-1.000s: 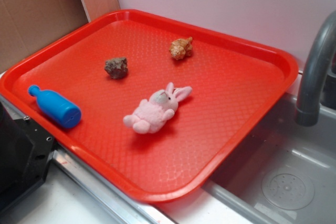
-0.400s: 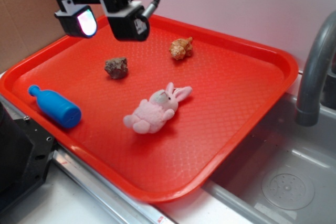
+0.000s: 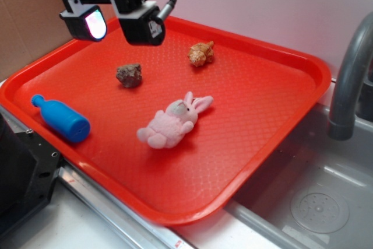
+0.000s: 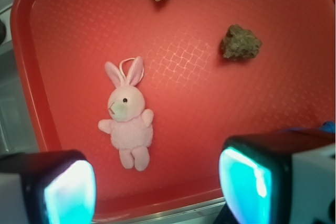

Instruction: Grab the pink bunny.

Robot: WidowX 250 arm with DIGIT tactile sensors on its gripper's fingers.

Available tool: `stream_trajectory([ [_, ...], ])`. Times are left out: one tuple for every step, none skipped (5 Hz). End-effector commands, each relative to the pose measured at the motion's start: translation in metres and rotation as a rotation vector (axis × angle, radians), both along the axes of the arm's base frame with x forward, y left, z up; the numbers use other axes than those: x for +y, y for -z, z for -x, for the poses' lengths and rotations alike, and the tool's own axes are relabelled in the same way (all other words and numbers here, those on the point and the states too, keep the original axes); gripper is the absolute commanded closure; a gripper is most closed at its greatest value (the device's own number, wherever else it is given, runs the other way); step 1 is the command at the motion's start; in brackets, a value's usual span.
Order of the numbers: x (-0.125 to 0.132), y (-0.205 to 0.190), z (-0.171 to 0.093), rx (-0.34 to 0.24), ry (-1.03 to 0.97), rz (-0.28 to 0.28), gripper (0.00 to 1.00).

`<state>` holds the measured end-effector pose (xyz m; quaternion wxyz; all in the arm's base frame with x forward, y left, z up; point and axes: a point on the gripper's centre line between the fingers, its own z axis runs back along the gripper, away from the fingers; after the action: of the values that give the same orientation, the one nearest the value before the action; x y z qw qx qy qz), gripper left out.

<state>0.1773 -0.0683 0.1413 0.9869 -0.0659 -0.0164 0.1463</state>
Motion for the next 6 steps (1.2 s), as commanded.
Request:
stream_trajectory([
  [-0.031, 0.058, -0.019, 0.044, -0.025, -0.112, 0.00],
  [-0.029, 0.084, -0.055, 0.066, -0.044, -0.077, 0.00],
  [-0.032, 0.104, -0.050, 0.116, -0.057, -0.049, 0.00],
  [-0.019, 0.108, -0.047, 0.149, -0.082, -0.053, 1.00],
  [-0.018, 0.105, -0.030, 0.131, -0.070, -0.045, 1.00],
  [-0.022, 0.080, -0.022, 0.128, 0.047, -0.078, 1.00],
])
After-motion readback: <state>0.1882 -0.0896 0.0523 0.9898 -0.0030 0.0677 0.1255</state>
